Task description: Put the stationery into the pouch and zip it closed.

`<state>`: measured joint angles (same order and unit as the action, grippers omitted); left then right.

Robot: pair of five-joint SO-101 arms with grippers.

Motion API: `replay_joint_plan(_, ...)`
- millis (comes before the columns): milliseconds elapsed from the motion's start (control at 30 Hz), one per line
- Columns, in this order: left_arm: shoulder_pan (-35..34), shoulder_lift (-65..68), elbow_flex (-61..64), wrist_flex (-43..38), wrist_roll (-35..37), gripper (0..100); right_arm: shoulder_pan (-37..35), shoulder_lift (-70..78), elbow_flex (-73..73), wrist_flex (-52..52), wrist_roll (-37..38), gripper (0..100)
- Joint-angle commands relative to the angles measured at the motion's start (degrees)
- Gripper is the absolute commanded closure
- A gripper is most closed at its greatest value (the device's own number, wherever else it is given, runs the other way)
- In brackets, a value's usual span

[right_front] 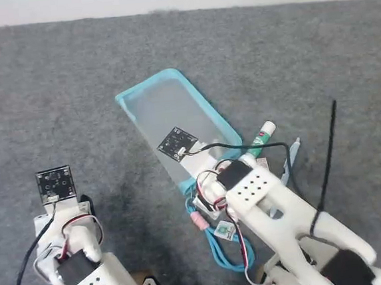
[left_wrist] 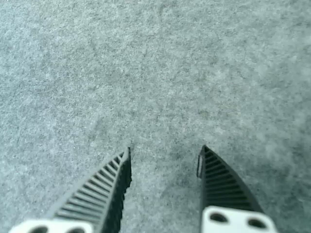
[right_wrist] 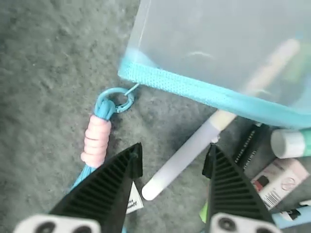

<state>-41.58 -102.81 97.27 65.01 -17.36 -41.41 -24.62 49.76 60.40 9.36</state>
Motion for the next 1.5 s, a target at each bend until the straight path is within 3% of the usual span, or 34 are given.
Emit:
replay_joint_plan(0,0.0,-1.5,-0.7,-2.0,-0.4,79,-0.7,2.0,-0.4,-2.9,-0.9,77.7)
replay_joint_plan(667,0.0,-1.5,-0.7,-2.0,-0.4,79,-1.1,6.4,-0.4,-4.1,-2.8,77.5)
replay_joint_plan(967,0.5,-1.5,-0.7,-2.7,-0.3,79,-7.8,-2.2,0.4,-2.2,-0.4,77.5)
replay_joint_plan(1467,2.0,-1.5,-0.7,-2.8,-0.4,79,-13.8,5.8,1.7,-5.5,0.1,77.5)
